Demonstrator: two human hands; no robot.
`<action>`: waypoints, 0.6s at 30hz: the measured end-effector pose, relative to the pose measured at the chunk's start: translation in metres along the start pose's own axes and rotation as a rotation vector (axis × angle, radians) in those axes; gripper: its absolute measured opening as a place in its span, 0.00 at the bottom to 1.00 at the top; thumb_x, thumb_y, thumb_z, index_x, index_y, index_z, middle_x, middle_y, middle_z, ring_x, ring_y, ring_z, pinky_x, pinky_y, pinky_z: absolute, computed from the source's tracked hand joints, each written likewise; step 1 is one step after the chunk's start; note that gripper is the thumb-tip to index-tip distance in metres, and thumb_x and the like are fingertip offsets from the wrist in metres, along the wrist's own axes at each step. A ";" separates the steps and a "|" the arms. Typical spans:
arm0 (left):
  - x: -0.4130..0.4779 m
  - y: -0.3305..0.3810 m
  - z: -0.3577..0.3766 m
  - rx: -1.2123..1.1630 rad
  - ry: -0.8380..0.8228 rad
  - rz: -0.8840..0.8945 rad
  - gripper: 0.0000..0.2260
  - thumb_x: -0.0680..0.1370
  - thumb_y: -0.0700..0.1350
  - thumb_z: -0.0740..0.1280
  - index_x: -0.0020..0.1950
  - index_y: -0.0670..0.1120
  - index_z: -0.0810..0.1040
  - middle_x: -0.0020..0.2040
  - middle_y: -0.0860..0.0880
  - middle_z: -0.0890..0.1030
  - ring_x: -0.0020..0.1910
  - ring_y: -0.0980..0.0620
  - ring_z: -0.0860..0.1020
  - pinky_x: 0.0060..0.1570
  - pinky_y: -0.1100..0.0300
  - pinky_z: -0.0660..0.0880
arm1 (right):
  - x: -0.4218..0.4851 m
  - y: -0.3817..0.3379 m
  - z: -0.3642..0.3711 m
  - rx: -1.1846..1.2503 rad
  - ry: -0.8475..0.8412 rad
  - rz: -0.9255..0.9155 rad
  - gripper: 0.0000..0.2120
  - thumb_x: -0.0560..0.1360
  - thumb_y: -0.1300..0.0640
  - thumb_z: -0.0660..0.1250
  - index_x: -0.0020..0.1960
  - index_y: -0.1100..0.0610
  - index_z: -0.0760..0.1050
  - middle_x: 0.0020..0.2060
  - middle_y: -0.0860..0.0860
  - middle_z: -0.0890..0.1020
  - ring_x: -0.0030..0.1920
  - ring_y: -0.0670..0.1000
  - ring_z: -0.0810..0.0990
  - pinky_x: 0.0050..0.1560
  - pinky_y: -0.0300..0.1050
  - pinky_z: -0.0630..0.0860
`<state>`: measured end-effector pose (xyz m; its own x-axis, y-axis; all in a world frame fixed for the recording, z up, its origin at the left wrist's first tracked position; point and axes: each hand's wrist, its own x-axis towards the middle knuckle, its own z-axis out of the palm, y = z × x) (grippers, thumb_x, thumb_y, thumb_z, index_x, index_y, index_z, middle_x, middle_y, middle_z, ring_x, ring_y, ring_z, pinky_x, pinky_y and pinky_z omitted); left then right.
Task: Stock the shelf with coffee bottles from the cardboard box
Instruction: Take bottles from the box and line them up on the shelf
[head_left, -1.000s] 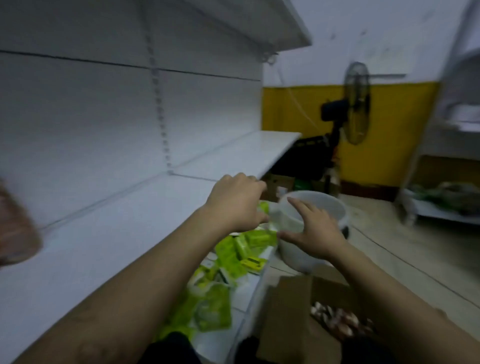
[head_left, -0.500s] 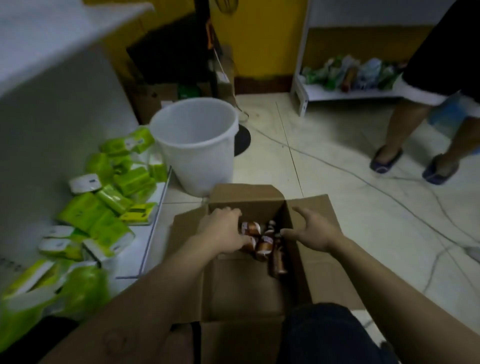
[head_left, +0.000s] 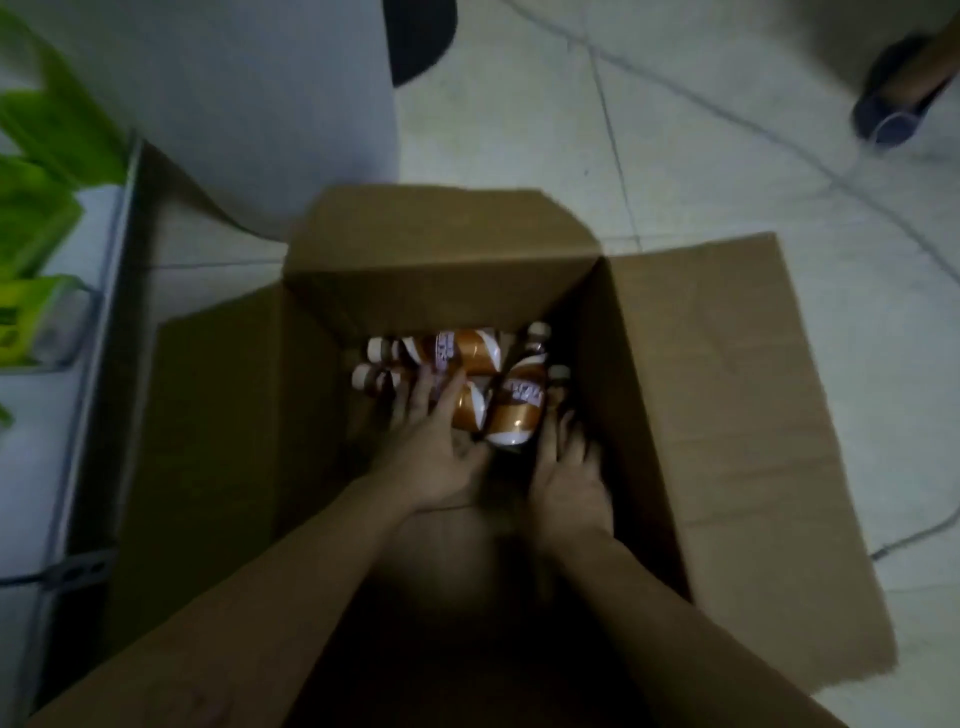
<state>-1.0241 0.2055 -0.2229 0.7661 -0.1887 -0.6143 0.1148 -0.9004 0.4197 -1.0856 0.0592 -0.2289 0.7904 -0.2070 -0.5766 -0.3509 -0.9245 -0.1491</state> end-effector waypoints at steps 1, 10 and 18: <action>0.005 -0.001 0.005 0.029 -0.013 0.019 0.38 0.76 0.62 0.63 0.78 0.60 0.42 0.79 0.55 0.36 0.77 0.43 0.37 0.74 0.42 0.46 | 0.001 -0.003 0.007 0.007 0.091 0.007 0.39 0.79 0.55 0.60 0.78 0.62 0.38 0.76 0.63 0.51 0.74 0.63 0.57 0.70 0.54 0.64; 0.005 0.003 0.018 -0.084 0.245 -0.334 0.13 0.73 0.60 0.65 0.51 0.53 0.76 0.71 0.44 0.63 0.68 0.39 0.63 0.60 0.47 0.68 | 0.005 0.008 0.025 -0.027 0.036 -0.015 0.46 0.73 0.47 0.66 0.78 0.61 0.40 0.69 0.60 0.59 0.64 0.60 0.65 0.60 0.52 0.71; -0.008 -0.021 0.032 -0.682 0.447 -0.614 0.38 0.62 0.46 0.81 0.66 0.46 0.64 0.67 0.42 0.69 0.62 0.38 0.74 0.56 0.46 0.75 | -0.021 0.011 0.023 0.202 -0.170 0.135 0.47 0.74 0.46 0.68 0.78 0.55 0.39 0.72 0.59 0.65 0.65 0.57 0.73 0.60 0.49 0.73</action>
<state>-1.0531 0.2137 -0.2485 0.6041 0.5197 -0.6041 0.7957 -0.3513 0.4935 -1.1179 0.0604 -0.2369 0.6401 -0.2515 -0.7259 -0.5538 -0.8060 -0.2091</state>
